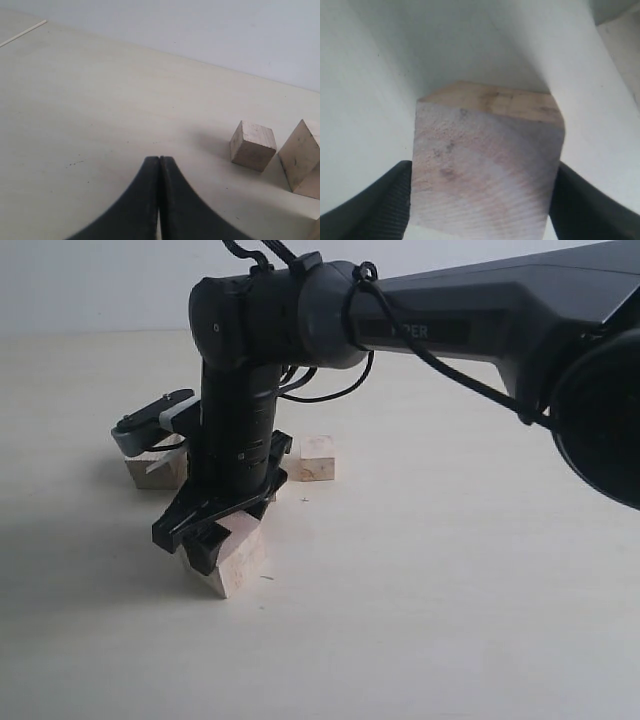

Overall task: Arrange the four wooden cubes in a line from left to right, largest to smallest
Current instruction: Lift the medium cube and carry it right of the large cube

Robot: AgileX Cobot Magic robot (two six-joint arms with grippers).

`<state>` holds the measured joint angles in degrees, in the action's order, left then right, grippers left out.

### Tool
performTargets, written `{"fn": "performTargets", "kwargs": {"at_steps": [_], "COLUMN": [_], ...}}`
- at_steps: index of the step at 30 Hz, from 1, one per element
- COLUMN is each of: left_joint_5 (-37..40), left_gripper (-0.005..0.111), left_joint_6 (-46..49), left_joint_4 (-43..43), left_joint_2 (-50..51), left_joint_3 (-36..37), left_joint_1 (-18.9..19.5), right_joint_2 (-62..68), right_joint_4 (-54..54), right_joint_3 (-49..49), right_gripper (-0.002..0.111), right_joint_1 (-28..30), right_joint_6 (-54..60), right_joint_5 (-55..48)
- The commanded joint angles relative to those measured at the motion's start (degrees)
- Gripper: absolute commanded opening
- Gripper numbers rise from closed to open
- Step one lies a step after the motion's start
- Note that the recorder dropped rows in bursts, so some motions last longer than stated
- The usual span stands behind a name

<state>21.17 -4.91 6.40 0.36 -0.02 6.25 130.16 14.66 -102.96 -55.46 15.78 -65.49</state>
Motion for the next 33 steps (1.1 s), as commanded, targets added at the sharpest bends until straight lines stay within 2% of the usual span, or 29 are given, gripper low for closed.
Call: {"fn": "performTargets", "kwargs": {"at_steps": [1,6,13,17,24,29,33], "left_joint_5": [-0.16,-0.16,-0.16,-0.16,-0.16,-0.16,-0.16], "left_gripper": [0.000,0.000,0.000,0.000,0.000,0.000,0.000], "left_joint_6": [0.18,0.18,0.18,0.18,0.18,0.18,0.18], "left_joint_4": [0.09,0.09,0.09,0.09,0.09,0.09,0.09], "left_joint_2": [-0.36,-0.36,-0.36,-0.36,-0.36,-0.36,-0.36], "left_joint_3": [0.02,0.02,0.02,0.02,0.02,0.02,0.02], "left_joint_1": [-0.06,-0.06,-0.06,-0.06,-0.06,-0.06,-0.06], "right_joint_2": [-0.04,-0.42,-8.56,-15.05,-17.64,-17.64,-16.86], "right_joint_4": [-1.58,-1.58,-2.28,-6.37,-5.71,-2.94,-2.70], "right_joint_3": [0.31,0.31,0.31,0.31,1.07,6.57,10.00], "right_gripper": [0.027,0.000,0.000,0.000,0.000,0.000,0.000], "right_joint_1": [0.12,0.12,0.12,1.30,9.33,14.47,15.29], "right_joint_6": [-0.86,-0.46,4.52,7.79,13.37,25.85,33.25], "right_joint_5": [-0.20,-3.86,-4.48,-4.48,-4.48,-4.48,-4.48]}}
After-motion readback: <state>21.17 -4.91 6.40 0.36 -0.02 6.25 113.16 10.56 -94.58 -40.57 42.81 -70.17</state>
